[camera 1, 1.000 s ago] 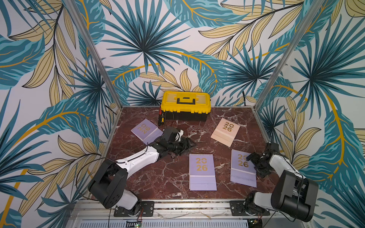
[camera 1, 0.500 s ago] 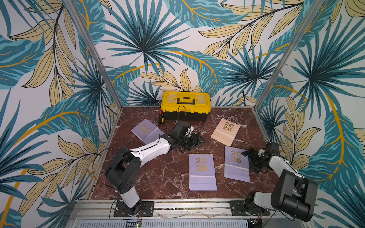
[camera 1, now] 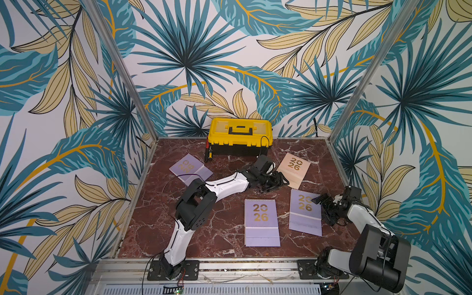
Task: Stack the calendars
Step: Pick up the calendar at the center of the board.
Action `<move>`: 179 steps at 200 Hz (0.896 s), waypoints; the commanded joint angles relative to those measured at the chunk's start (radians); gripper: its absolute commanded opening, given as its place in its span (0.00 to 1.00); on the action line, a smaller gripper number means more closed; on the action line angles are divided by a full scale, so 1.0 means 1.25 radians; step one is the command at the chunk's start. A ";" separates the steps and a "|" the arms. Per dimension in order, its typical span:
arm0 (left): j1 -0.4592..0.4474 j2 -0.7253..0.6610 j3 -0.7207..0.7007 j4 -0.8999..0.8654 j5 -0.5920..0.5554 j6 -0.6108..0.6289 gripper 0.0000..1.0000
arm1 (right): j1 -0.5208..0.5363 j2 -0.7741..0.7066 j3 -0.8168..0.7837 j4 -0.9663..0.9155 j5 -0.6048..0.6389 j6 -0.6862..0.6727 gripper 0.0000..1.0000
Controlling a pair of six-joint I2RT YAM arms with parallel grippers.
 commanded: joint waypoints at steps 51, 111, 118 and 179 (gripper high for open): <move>-0.053 0.139 0.172 -0.150 -0.080 -0.011 0.28 | -0.027 0.044 -0.025 -0.036 -0.029 -0.011 0.95; -0.065 0.223 0.242 -0.173 -0.076 -0.035 0.05 | -0.057 0.058 -0.060 0.005 -0.087 -0.019 0.95; -0.066 0.228 0.246 -0.173 -0.077 -0.037 0.04 | -0.060 0.060 -0.062 0.006 -0.089 -0.022 0.95; -0.067 0.263 0.293 -0.225 -0.097 -0.014 0.00 | -0.080 0.048 -0.063 -0.007 -0.083 -0.033 0.95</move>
